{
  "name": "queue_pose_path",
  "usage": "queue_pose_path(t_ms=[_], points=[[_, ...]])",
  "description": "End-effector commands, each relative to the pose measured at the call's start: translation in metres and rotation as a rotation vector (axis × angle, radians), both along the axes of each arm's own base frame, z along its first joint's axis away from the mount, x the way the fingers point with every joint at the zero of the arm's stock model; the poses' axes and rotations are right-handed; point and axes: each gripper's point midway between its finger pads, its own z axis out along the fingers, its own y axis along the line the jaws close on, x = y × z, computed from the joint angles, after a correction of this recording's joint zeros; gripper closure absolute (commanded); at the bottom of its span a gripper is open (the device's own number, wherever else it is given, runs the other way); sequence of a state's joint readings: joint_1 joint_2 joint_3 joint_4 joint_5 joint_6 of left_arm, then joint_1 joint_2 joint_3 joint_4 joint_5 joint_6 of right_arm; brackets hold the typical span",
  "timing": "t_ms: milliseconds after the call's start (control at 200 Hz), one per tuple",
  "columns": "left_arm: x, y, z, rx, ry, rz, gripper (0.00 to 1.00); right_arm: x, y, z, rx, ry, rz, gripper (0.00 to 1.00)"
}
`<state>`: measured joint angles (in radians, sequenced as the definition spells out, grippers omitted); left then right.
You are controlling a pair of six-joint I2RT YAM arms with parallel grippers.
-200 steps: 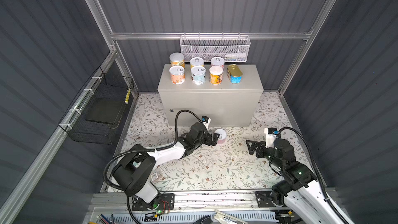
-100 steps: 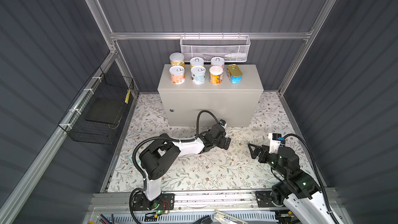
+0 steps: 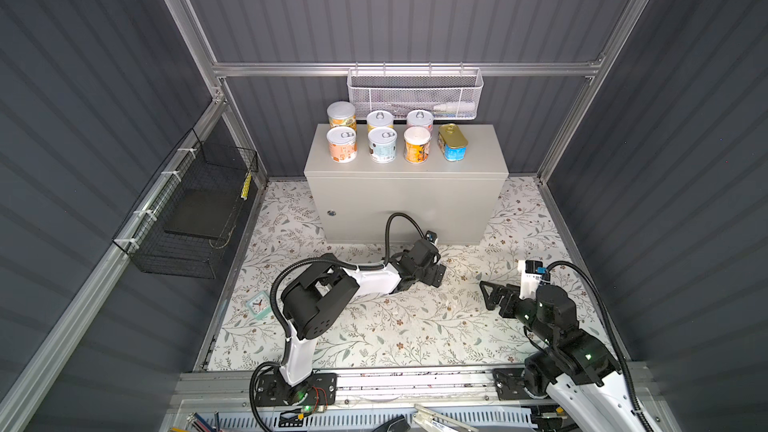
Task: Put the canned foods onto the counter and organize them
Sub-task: 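Lower the left gripper onto the pink can and close it around the can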
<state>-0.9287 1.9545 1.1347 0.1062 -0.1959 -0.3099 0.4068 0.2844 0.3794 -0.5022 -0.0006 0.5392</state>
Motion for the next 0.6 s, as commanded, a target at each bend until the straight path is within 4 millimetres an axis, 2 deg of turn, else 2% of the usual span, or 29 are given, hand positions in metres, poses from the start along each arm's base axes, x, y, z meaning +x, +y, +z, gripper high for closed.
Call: queue_pose_path(t_ms=[0,210,295,530,595], points=[[0.008,-0.006,0.023,-0.04,-0.051,0.021,0.09,-0.002,-0.001,-0.008,-0.007,0.021,-0.002,0.01],[0.011,-0.011,0.021,-0.045,-0.049,0.022,0.19,-0.002,-0.001,-0.012,-0.011,0.032,-0.002,0.01],[0.011,-0.012,0.021,-0.049,-0.046,0.022,0.2,-0.002,0.0,-0.013,-0.012,0.035,0.002,0.01],[0.009,-0.017,0.023,-0.045,-0.046,-0.009,0.4,-0.002,0.004,-0.012,-0.009,0.035,0.025,0.01],[0.008,-0.017,0.025,-0.044,-0.048,-0.012,0.42,-0.003,0.007,-0.011,-0.007,0.033,0.047,0.01]])
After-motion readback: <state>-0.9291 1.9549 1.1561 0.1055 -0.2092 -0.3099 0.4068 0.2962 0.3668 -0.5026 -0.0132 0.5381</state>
